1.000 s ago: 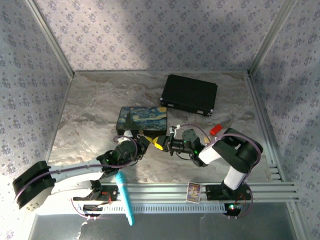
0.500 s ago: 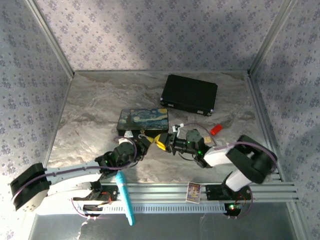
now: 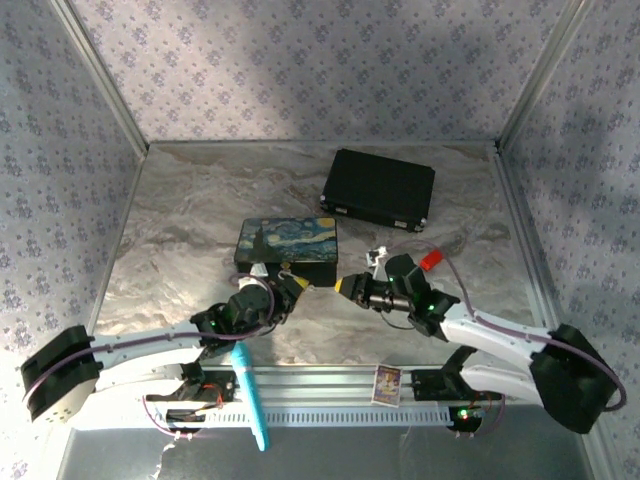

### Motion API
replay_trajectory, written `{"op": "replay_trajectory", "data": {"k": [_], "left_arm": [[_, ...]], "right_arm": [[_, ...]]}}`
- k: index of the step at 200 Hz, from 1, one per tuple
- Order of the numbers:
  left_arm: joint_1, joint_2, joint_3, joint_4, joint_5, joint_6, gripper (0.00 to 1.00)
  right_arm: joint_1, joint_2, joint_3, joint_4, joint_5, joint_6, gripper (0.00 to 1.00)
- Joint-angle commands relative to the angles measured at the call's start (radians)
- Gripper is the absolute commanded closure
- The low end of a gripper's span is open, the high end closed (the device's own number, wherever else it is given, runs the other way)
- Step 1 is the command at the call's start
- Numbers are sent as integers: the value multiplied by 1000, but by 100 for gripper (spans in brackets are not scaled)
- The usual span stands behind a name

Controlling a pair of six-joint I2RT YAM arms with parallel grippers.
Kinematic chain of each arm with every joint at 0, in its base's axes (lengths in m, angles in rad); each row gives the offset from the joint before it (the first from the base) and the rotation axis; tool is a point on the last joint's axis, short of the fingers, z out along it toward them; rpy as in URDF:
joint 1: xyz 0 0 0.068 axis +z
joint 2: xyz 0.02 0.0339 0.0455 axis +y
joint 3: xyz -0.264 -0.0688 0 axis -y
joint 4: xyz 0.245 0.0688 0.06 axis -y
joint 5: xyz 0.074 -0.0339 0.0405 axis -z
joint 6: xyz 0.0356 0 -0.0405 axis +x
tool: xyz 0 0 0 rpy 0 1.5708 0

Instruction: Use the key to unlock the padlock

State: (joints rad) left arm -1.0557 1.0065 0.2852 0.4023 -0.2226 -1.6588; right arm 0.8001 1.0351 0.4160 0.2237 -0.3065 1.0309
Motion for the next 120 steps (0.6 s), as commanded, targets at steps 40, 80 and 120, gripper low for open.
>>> {"op": "replay_trajectory", "data": {"k": [40, 80, 120], "left_arm": [[1, 57, 58, -6, 59, 1, 100], [-7, 72, 71, -9, 80, 18, 100], [-6, 89, 72, -6, 119, 22, 100]], "right_arm": [[123, -78, 245, -515, 305, -740, 4], [220, 14, 220, -374, 307, -959, 38], [304, 130, 224, -284, 417, -1101, 43]]}}
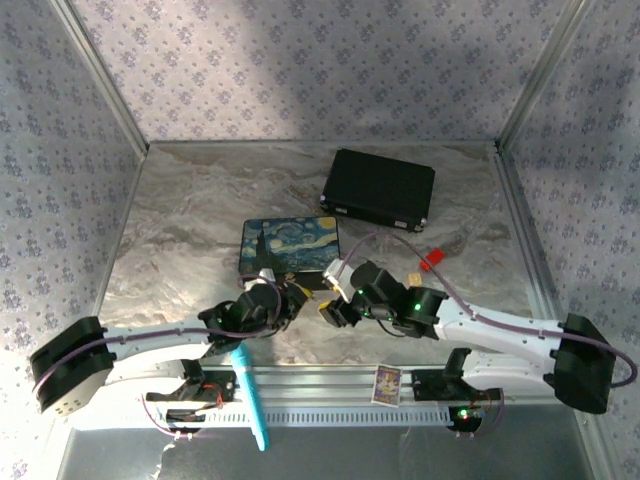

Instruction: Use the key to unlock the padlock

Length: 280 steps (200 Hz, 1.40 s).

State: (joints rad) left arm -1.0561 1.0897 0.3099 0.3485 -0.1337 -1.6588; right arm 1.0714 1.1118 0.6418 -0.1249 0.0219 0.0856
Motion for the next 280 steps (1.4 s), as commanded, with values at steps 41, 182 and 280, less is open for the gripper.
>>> {"op": "replay_trajectory", "data": {"k": [41, 182, 280], "left_arm": [[-4, 4, 43, 63, 46, 22, 100], [-1, -5, 49, 56, 63, 24, 100], [-2, 12, 66, 51, 83, 26, 100]], "right_arm": [[39, 123, -11, 143, 79, -204, 49], [-29, 194, -60, 270, -65, -214, 63], [-53, 223, -50, 289, -79, -248, 78]]}}
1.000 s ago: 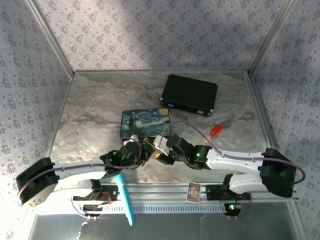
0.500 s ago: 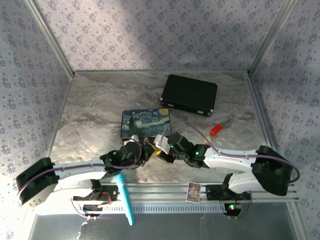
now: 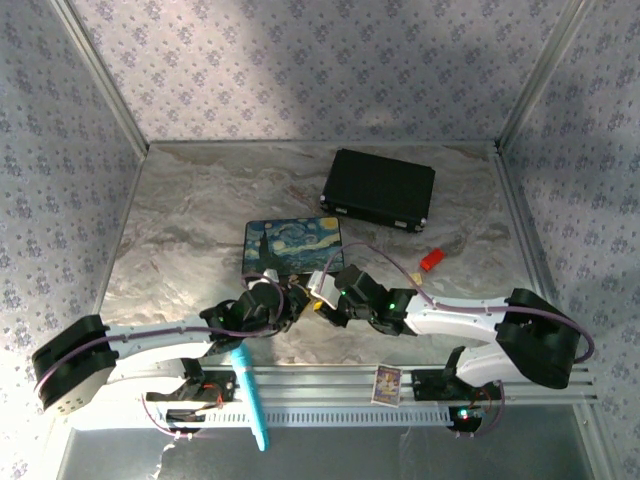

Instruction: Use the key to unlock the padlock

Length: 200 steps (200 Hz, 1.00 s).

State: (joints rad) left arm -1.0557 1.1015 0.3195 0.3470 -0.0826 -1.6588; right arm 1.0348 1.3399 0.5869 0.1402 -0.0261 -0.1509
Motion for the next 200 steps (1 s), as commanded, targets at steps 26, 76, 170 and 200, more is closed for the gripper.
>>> {"op": "replay_trajectory", "data": {"k": [26, 76, 170, 200], "left_arm": [[-6, 3, 43, 42, 32, 28, 100], [-6, 4, 11, 53, 31, 33, 100], [2, -31, -27, -104, -73, 89, 100], [0, -17, -33, -118, -84, 95, 100]], "right_arm": [[-43, -28, -5, 30, -90, 15, 84], [-132, 12, -33, 83, -291, 151, 89], [-230, -33, -173, 283, -269, 509, 58], [-226, -50, -164, 235, -252, 552, 52]]}}
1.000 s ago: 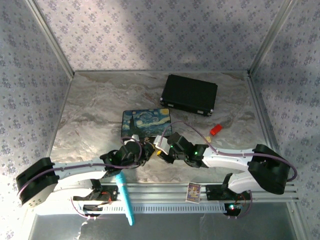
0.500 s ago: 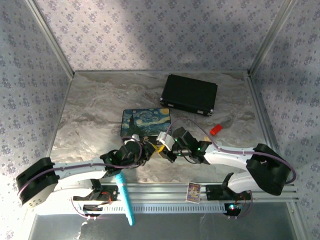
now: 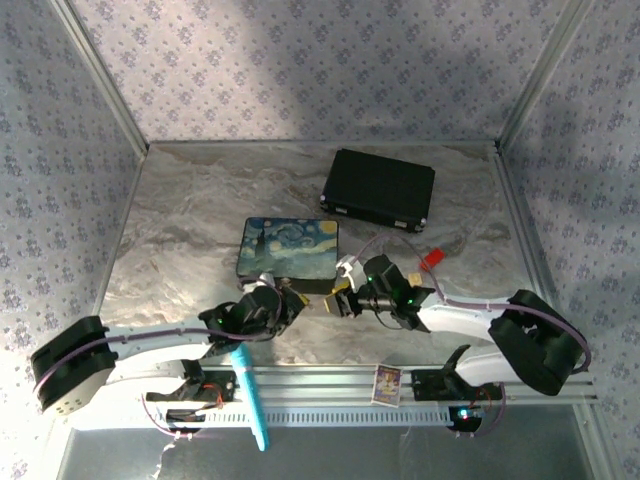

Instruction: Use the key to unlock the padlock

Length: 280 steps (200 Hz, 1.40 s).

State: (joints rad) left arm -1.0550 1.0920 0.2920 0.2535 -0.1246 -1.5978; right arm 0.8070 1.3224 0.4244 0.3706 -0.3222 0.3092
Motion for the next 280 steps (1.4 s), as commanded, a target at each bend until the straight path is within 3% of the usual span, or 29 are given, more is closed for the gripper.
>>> {"op": "replay_trajectory", "data": {"k": [1, 18, 30, 35, 40, 43, 86, 117, 138, 166, 227, 280], "left_arm": [[0, -7, -7, -25, -43, 34, 100], [0, 7, -6, -41, -54, 47, 100], [0, 21, 16, -111, -64, 70, 100], [0, 29, 30, -148, -66, 79, 100], [0, 39, 44, -178, -68, 92, 100], [0, 46, 52, -191, -69, 100, 100], [1, 119, 84, -233, -49, 152, 100], [6, 153, 169, -464, -94, 238, 100], [28, 169, 183, -508, -56, 285, 100], [43, 167, 162, -531, -49, 292, 100], [50, 192, 246, -795, -197, 353, 100], [60, 288, 280, -754, -192, 405, 86]], "right_arm": [[2, -34, -1, 3, 46, 92, 52], [10, -68, 14, -62, 109, 109, 43], [18, -110, 38, -170, 250, 158, 24], [20, -125, 51, -234, 343, 225, 17], [16, -139, 68, -308, 422, 303, 3], [10, -144, 77, -338, 449, 358, 2], [-31, -42, 220, -418, 409, 411, 3], [-34, 133, 394, -525, 361, 348, 6], [-52, 261, 486, -599, 317, 327, 7], [-64, 355, 511, -633, 321, 294, 14], [-78, 410, 501, -629, 279, 293, 20], [-84, 419, 500, -618, 260, 292, 19]]}}
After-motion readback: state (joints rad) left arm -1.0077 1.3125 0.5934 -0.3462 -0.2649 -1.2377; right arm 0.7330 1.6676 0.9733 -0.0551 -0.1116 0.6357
